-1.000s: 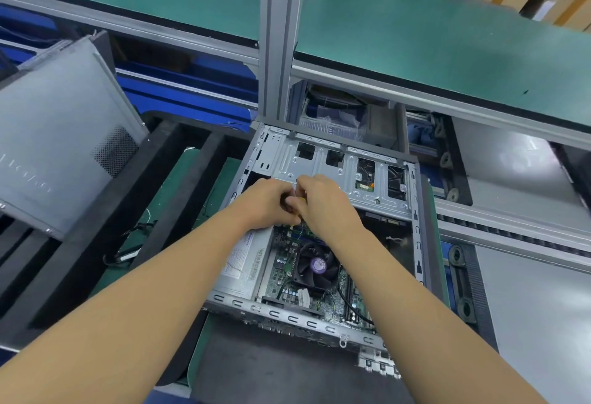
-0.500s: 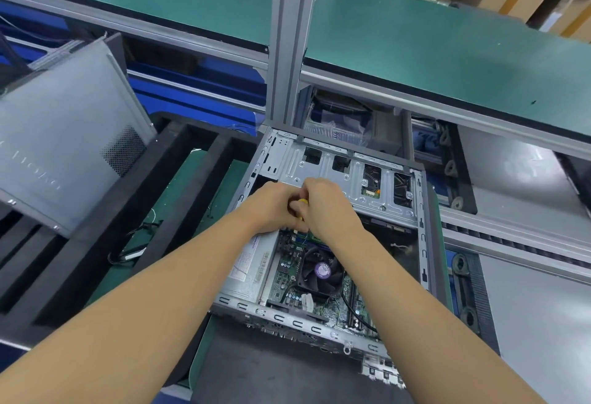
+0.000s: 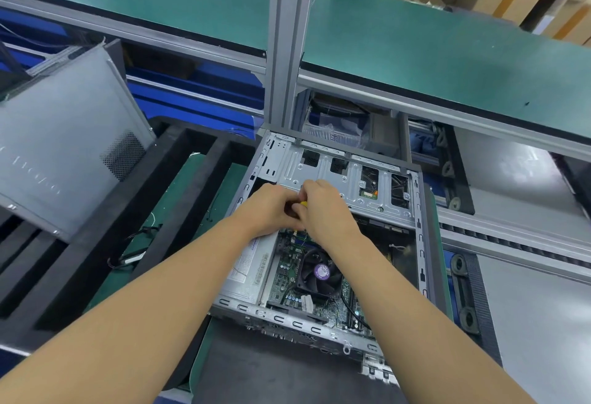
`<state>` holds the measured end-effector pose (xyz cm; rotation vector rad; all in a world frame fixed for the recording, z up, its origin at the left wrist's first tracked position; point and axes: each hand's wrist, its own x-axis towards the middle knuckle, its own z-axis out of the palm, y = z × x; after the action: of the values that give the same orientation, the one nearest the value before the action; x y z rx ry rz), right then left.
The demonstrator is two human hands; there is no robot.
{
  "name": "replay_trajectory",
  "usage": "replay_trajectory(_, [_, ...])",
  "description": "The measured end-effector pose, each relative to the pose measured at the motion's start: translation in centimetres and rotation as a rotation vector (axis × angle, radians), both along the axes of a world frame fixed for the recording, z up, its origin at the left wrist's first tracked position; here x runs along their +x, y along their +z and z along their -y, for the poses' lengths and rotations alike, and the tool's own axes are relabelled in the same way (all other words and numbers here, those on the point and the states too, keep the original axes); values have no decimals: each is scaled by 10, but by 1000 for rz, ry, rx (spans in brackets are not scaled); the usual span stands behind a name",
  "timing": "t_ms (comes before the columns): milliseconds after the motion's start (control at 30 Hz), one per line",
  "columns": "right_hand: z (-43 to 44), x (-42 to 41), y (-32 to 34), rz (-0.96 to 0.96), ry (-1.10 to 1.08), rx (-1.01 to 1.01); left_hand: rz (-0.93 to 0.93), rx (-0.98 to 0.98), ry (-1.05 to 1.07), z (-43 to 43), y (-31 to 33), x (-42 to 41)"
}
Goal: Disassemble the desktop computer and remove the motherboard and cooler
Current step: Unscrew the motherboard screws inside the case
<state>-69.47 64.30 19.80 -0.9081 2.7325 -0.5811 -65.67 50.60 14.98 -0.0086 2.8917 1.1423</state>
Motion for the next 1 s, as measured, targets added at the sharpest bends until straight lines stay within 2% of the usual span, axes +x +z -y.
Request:
replay_trajectory(167, [-3, -2, 1, 29, 45, 11, 35, 8, 14, 2, 1, -2])
replay_trajectory(367, [0, -1, -2, 25, -53, 18, 36, -59, 0, 0, 4, -2])
replay_trajectory(567, [2, 0, -3, 24, -9, 19, 138, 7, -37, 5, 5, -5])
replay_trajectory(833, [-2, -1, -3, 60, -68, -20, 82, -6, 53, 0, 2, -6])
replay_trajectory(1000, [0, -3, -2, 35, -32, -1, 116, 52, -37, 5, 4, -4])
